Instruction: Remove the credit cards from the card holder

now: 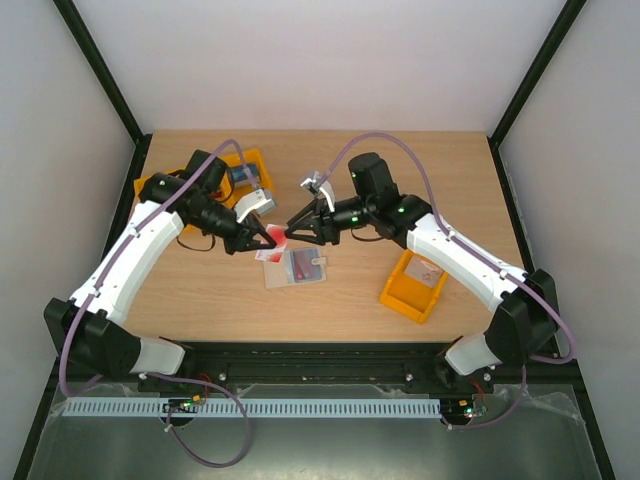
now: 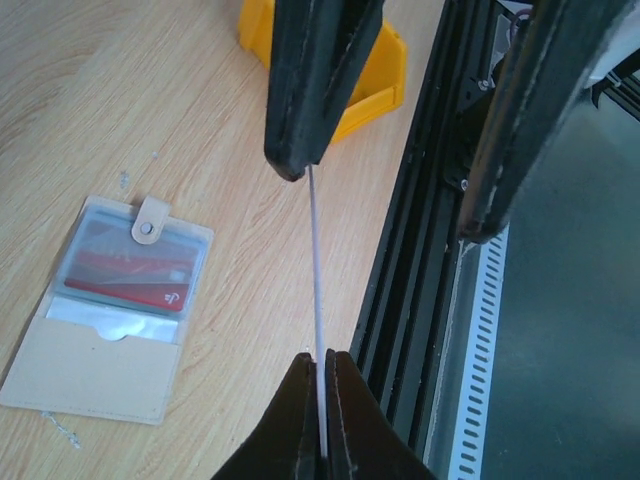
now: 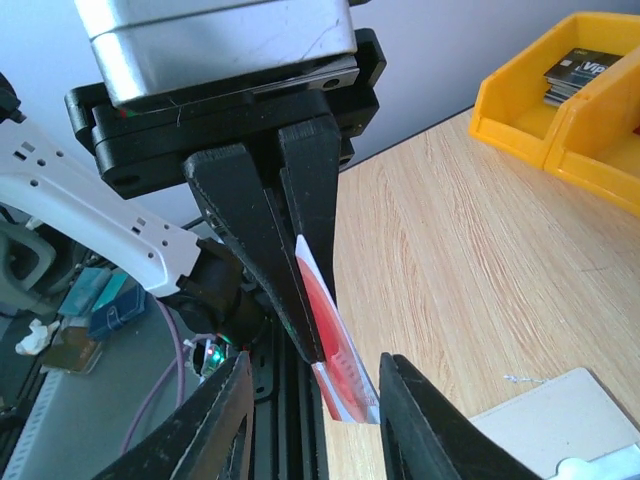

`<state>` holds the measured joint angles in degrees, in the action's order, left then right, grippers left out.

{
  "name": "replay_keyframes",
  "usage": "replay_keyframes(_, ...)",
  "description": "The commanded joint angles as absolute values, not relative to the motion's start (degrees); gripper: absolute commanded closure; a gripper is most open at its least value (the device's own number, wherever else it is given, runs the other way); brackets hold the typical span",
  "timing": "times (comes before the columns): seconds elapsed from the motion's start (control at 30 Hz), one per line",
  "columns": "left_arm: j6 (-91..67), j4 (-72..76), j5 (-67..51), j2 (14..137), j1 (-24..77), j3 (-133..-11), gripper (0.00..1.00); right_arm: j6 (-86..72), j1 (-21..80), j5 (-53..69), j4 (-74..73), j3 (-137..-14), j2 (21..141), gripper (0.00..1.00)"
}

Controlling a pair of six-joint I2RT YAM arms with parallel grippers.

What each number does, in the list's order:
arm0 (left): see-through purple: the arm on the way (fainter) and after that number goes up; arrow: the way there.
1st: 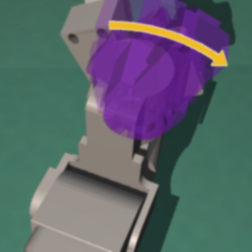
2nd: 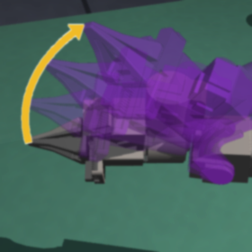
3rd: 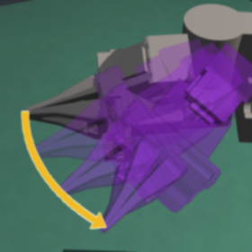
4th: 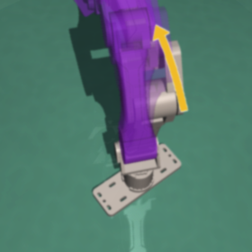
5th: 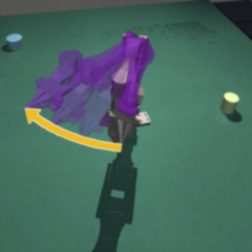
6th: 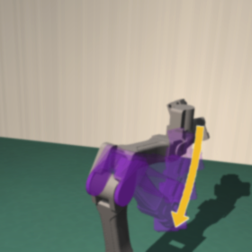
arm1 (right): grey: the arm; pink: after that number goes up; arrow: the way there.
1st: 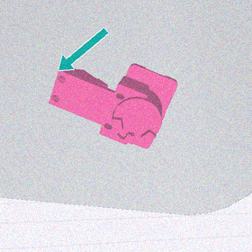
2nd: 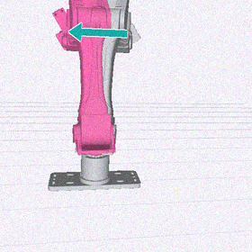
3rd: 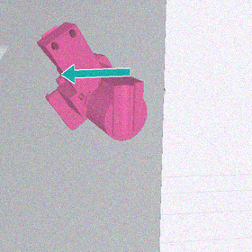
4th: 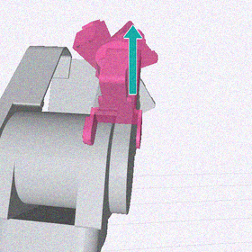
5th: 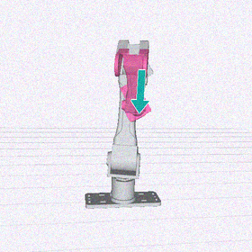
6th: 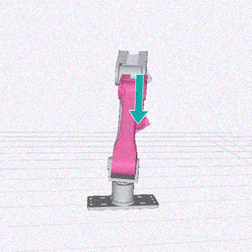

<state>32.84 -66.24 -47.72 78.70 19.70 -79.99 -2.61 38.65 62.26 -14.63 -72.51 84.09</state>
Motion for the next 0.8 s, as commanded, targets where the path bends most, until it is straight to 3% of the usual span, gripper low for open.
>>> replay_keyframes(0.0, 37.1, -69.7, -52.2, 77.9, 19.9, -82.0, 0.98, -3.7, 39.5, 62.5, -12.0, -73.2, 84.7, 0.67)
replay_keyframes(0.1, 37.4, -70.0, -52.9, 78.1, 19.9, -82.3, 0.98, -4.4, 39.6, 63.0, -11.6, -73.4, 85.6, 0.73)
replay_keyframes(0.27, 38.2, -70.7, -54.1, 78.1, 19.9, -82.7, 0.98, -4.3, 39.8, 61.4, -11.6, -73.2, 86.8, 0.73)
replay_keyframes(0.37, 38.7, -71.2, -54.4, 77.9, 19.9, -82.8, 0.98, -5.3, 39.8, 63.2, -10.1, -72.7, 86.9, 0.8)
replay_keyframes(0.5, 39.9, -72.2, -54.9, 78.1, 19.9, -83.3, 0.98, -2.7, 39.6, 62.3, -12.9, -73.4, 86.9, 0.75)
replay_keyframes(0.57, 39.6, -72.0, -54.7, 78.3, 19.9, -83.2, 0.98, -2.1, 39.2, 63.7, -13.2, -73.8, 86.6, 0.82)
replay_keyframes(0.63, 39.4, -71.7, -54.7, 78.4, 19.9, -83.1, 0.98, -2.9, 39.2, 64.3, -11.9, -73.4, 86.2, 0.96)
replay_keyframes(0.77, 37.6, -70.4, -53.9, 78.6, 19.9, -83.0, 0.98, -4.5, 39.2, 66.7, -10.2, -73.0, 86.2, 0.98)
